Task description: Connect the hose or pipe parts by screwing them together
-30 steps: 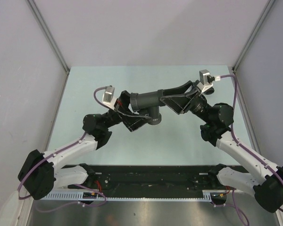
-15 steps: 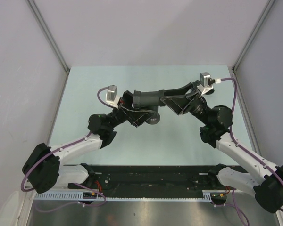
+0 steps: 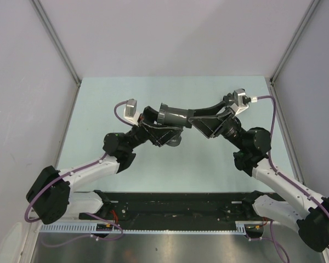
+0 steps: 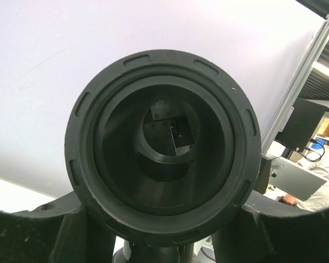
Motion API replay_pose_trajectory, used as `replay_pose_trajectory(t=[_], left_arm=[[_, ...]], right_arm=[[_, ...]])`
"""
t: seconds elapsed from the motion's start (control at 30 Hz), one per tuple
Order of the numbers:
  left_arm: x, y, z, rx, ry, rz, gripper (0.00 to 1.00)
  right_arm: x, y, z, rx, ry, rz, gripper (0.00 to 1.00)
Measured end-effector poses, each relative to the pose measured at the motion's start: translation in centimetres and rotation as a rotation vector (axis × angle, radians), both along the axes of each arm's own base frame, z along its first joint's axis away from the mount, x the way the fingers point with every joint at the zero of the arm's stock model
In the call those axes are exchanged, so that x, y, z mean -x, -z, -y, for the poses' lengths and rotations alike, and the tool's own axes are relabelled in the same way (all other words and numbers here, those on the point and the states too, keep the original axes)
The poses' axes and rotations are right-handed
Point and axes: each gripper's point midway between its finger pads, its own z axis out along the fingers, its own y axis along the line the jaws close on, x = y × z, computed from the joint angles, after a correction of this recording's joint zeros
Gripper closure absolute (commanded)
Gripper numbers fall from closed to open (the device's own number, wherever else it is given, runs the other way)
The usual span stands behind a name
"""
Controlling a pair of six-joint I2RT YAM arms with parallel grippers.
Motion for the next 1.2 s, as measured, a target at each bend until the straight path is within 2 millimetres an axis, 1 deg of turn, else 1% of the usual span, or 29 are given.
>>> replay_pose_trajectory(t=[0.07, 0.1, 0.13, 0.17, 0.2, 0.23, 0.27, 0.3, 0.43, 0.67, 0.97, 1.07, 1.17, 1.2], left_arm=[[0.1, 0.1, 0.0, -0.004, 0.004, 0.001, 1.0], [0.1, 0.2, 0.0, -0.006, 0.005, -0.001, 0.99], [0.1, 0.3, 0.0, -0.008, 0.005, -0.002, 1.0], [0.1, 0.4, 0.0, -0.009, 0.004, -0.003, 0.83], [0.0, 0.6, 0.0, -0.013, 0.003, -0.007, 0.68], [0.1, 0.9, -0.1, -0.013, 0.005, -0.013, 0.54], [0.3, 0.7, -0.2, -0.006, 0.006, 0.0, 0.37], [0.3, 0.8, -0.3, -0.008, 0.003, -0.002, 0.35], [0.5, 1.4, -0.7, -0.012, 0.0, -0.019, 0.33], [0.7, 1.3, -0.8, -0.006, 0.011, -0.029, 0.33], [0.4, 0.9, -0.3, -0.001, 0.019, -0.035, 0.34], [0.4, 0.6, -0.4, 0.005, 0.018, -0.031, 0.37], [0.3, 0.6, -0.2, 0.004, 0.022, -0.036, 0.44], [0.2, 0.7, -0.1, 0.003, 0.025, -0.039, 0.5]], right_arm=[[0.1, 0.0, 0.2, 0.005, 0.01, 0.003, 0.83], [0.1, 0.1, 0.3, 0.009, 0.015, 0.003, 0.92], [0.2, 0.1, 0.4, 0.012, 0.019, 0.006, 0.95], [0.2, 0.1, 0.5, 0.015, 0.023, 0.006, 0.97], [0.2, 0.1, 0.6, 0.017, 0.027, 0.006, 1.0], [0.1, 0.1, 0.7, 0.015, 0.03, 0.001, 1.0], [0.1, 0.3, 0.7, 0.015, 0.021, -0.011, 1.0], [0.0, 0.3, 0.8, 0.01, 0.02, -0.019, 1.0], [0.0, 0.2, 1.1, -0.028, 0.014, -0.035, 1.0], [0.3, -1.1, 1.8, -0.1, 0.007, -0.03, 1.0], [0.1, -0.4, 1.8, -0.101, 0.018, -0.046, 1.0], [-0.1, 0.2, 1.6, -0.091, 0.021, -0.054, 1.0], [-0.2, 0.7, 1.5, -0.082, 0.025, -0.063, 1.0], [-0.2, 0.7, 1.5, -0.081, 0.026, -0.065, 1.0]])
